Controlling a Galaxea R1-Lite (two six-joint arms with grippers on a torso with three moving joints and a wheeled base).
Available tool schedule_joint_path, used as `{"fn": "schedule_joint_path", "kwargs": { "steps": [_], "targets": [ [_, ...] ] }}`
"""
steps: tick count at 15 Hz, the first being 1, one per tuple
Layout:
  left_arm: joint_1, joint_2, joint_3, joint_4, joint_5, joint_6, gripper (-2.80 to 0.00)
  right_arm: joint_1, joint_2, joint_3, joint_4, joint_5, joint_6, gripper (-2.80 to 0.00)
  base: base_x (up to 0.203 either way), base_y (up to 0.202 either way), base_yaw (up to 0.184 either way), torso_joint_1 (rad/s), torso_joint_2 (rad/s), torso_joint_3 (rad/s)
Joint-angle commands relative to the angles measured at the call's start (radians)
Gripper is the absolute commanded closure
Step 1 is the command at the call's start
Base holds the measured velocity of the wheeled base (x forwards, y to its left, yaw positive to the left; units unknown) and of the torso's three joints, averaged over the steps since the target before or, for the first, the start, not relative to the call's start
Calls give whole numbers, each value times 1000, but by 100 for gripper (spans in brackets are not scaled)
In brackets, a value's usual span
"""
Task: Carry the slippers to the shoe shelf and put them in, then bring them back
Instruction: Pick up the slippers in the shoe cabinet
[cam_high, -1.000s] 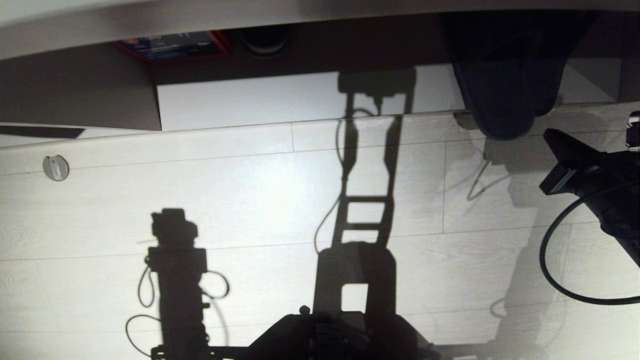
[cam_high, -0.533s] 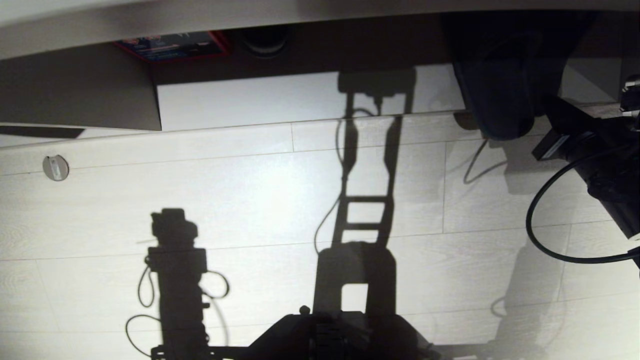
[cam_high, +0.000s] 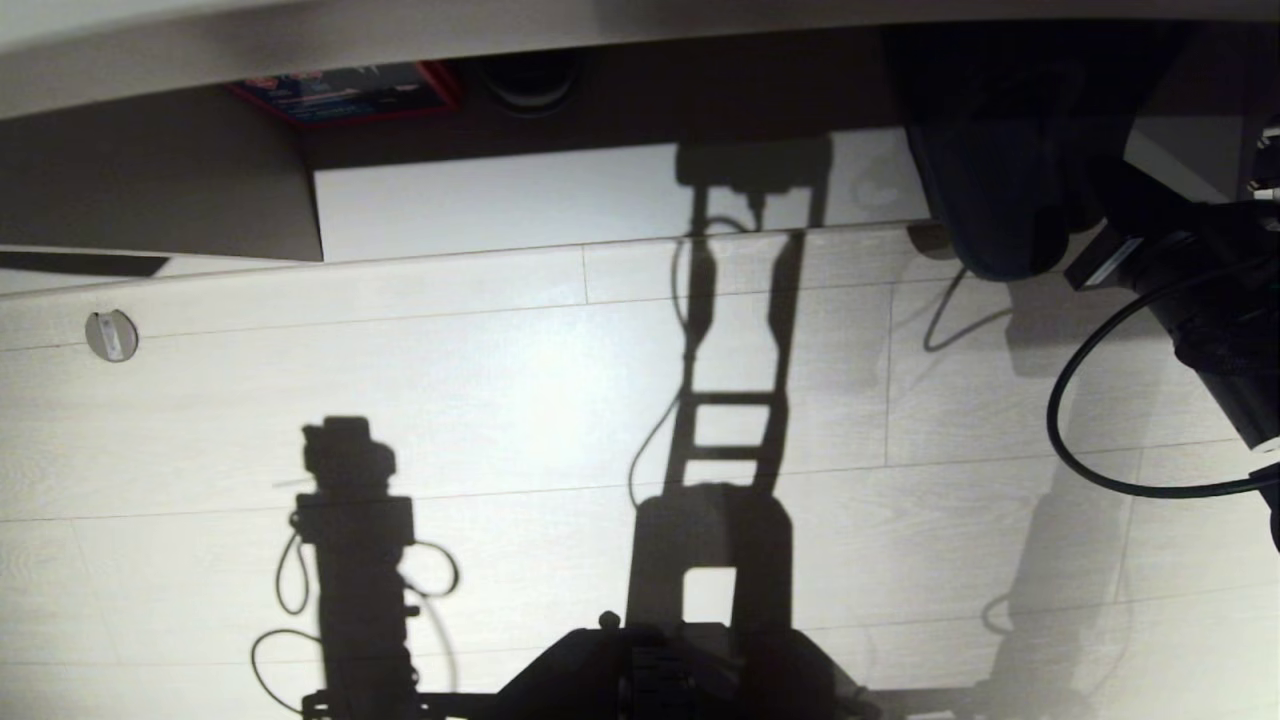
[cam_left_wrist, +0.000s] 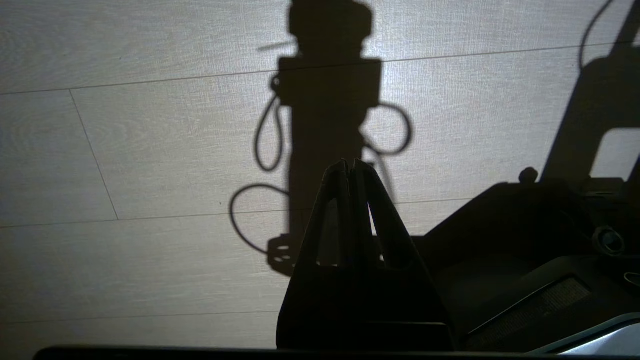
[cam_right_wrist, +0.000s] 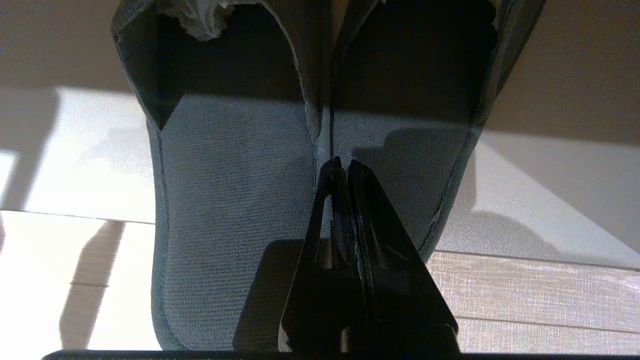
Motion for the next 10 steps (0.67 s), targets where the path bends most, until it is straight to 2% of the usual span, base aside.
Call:
{"fn": "schedule_joint_path", "kwargs": {
  "steps": [1, 2, 10],
  "targets": [
    [0, 1, 0, -1, 0, 0, 0, 1, 0, -1, -8, 0, 1, 0, 0, 0, 0, 0, 0, 0],
    [0, 0, 0, -1, 0, 0, 0, 1, 0, -3, -8, 0, 1, -280, 0, 0, 0, 0, 0, 0],
    [0, 0, 0, 1, 0, 0, 0, 13, 41, -67, -7, -1, 6, -280, 0, 0, 0, 0, 0, 0]
  ]
}}
